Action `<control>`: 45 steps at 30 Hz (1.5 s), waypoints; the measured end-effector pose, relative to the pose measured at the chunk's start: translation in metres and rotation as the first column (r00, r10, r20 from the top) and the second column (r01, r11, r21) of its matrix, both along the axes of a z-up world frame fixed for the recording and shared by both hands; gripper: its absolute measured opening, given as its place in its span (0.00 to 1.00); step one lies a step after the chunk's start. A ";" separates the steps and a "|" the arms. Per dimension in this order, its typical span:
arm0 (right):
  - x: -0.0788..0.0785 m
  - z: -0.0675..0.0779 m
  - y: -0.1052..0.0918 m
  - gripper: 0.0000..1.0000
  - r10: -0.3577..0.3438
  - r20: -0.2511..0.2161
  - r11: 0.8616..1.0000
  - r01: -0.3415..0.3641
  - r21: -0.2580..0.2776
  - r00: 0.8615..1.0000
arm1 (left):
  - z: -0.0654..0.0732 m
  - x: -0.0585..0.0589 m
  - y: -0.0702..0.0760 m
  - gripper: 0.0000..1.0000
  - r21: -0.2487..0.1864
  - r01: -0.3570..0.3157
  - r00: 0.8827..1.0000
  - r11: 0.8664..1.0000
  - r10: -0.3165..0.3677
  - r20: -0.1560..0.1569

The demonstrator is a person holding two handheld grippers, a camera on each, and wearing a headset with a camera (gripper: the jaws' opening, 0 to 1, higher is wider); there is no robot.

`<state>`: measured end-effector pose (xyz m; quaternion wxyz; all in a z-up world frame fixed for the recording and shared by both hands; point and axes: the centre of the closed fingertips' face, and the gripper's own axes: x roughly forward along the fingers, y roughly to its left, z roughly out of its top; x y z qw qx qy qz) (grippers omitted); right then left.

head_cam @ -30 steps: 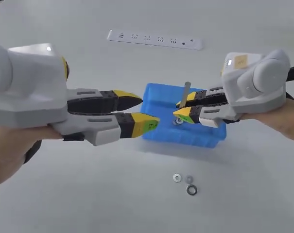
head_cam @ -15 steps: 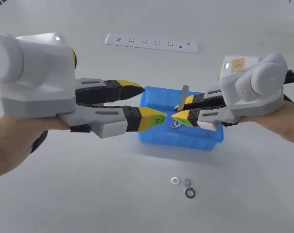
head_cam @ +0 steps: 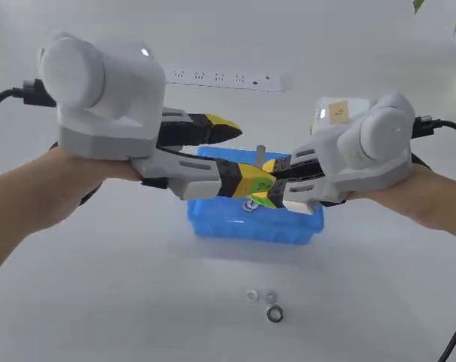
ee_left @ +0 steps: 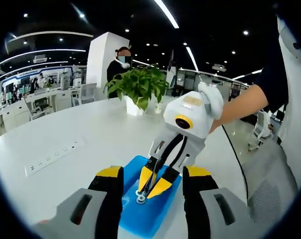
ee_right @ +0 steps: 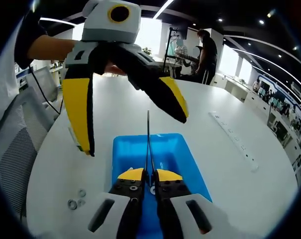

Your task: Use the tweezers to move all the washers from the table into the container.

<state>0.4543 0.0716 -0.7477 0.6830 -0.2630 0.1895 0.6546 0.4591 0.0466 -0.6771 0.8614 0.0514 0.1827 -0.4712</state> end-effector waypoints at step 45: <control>0.006 0.021 -0.003 0.23 -0.033 0.072 0.999 0.033 -0.003 0.997 | 0.017 -0.007 -0.004 0.07 0.183 0.155 0.981 0.971 -0.173 0.087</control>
